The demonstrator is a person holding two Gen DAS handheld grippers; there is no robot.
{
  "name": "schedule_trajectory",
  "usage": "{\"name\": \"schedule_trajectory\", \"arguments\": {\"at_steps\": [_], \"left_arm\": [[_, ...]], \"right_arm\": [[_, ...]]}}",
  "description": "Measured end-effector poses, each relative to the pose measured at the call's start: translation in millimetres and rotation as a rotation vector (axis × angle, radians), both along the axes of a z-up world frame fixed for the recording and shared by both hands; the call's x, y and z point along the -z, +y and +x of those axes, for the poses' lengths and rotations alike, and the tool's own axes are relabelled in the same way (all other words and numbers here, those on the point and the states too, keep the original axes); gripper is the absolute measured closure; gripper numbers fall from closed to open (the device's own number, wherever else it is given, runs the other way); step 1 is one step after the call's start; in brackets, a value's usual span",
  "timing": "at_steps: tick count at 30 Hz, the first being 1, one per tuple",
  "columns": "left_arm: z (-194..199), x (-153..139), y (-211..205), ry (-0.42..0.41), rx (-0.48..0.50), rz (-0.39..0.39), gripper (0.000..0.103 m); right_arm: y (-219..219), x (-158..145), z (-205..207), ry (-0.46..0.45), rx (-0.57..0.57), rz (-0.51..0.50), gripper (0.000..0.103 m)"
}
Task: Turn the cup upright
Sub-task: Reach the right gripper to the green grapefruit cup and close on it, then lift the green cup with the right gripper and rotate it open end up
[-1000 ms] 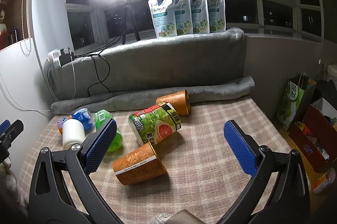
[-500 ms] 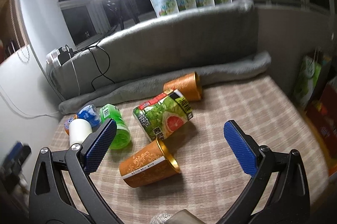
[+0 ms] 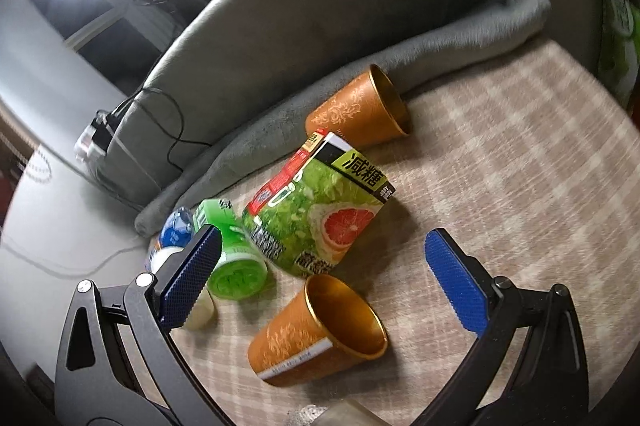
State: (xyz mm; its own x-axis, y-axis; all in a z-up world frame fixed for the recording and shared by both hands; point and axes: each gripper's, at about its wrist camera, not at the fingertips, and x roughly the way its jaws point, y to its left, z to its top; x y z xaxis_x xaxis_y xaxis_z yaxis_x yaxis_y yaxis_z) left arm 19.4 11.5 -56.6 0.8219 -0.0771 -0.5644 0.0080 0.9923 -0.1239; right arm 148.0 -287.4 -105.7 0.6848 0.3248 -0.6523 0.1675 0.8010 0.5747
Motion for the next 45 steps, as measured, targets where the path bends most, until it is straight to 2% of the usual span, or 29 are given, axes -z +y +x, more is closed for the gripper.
{"name": "schedule_trajectory", "arguments": {"at_steps": [10,21,26,30,33,45], "left_arm": [[1,7,-1,0.034,0.007,-0.003,0.001],[2,8,4,0.034,-0.008,0.002,0.001],[4,8,8,0.033,-0.020,0.002,0.001],[4,8,9,0.030,-0.025,0.005,0.001],[3,8,9,0.026,-0.026,0.006,0.001],[-1,3,11,0.007,-0.033,0.014,0.001]], "right_arm": [[-10,28,36,0.122,0.027,0.200,0.000],[-14,61,73,0.229,0.044,0.341,0.000],[-11,71,84,0.256,0.052,0.345,0.000],[-13,72,89,0.249,0.044,0.362,0.012],[-8,68,93,0.245,0.039,0.341,0.013],[-9,49,81,0.163,0.022,0.313,0.019]]}}
